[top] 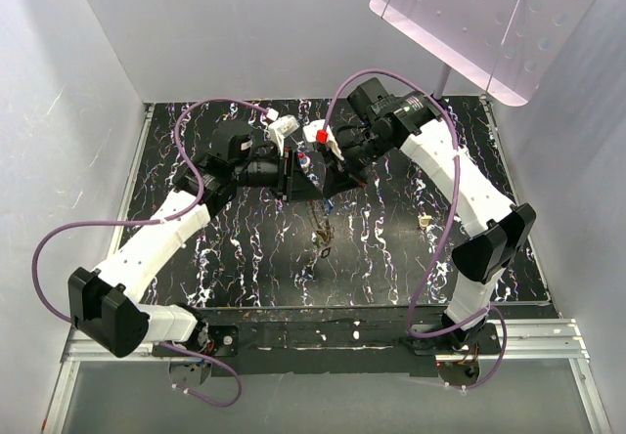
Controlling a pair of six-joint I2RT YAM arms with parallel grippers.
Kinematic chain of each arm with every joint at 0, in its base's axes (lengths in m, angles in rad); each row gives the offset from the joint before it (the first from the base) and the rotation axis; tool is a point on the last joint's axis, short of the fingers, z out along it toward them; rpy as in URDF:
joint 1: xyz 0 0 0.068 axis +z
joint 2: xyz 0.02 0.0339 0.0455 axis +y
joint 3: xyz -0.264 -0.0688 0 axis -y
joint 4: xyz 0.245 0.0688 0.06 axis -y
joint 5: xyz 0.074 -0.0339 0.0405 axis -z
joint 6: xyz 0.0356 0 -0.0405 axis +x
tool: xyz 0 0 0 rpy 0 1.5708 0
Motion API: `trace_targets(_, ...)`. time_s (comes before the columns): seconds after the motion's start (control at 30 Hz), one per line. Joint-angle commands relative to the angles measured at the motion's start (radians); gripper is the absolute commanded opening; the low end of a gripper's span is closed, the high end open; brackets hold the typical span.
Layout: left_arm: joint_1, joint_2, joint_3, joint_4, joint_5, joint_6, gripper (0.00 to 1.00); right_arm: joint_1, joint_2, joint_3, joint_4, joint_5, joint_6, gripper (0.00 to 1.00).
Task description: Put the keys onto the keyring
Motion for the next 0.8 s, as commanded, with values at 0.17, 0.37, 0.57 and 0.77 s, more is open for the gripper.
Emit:
trace_targets(0.17,-0.019,0.019,0.053,-0.062,-0.019,0.055,0.21,0.004,-0.019,-0.011,-0.243,-0.061,0.000,0.01)
trace_targets(0.37,-0.025,0.034,0.069,-0.087,-0.026,0.072,0.16,0.004,-0.017,-0.012,-0.243,-0.066,0.002,0.01)
trace_targets(0.57,-0.030,0.046,0.077,-0.105,-0.034,0.086,0.08,0.004,-0.023,-0.023,-0.243,-0.074,0.003,0.01)
trace_targets(0.77,-0.033,0.048,0.079,-0.122,-0.007,0.119,0.00,0.001,-0.023,-0.028,-0.243,-0.087,0.006,0.01)
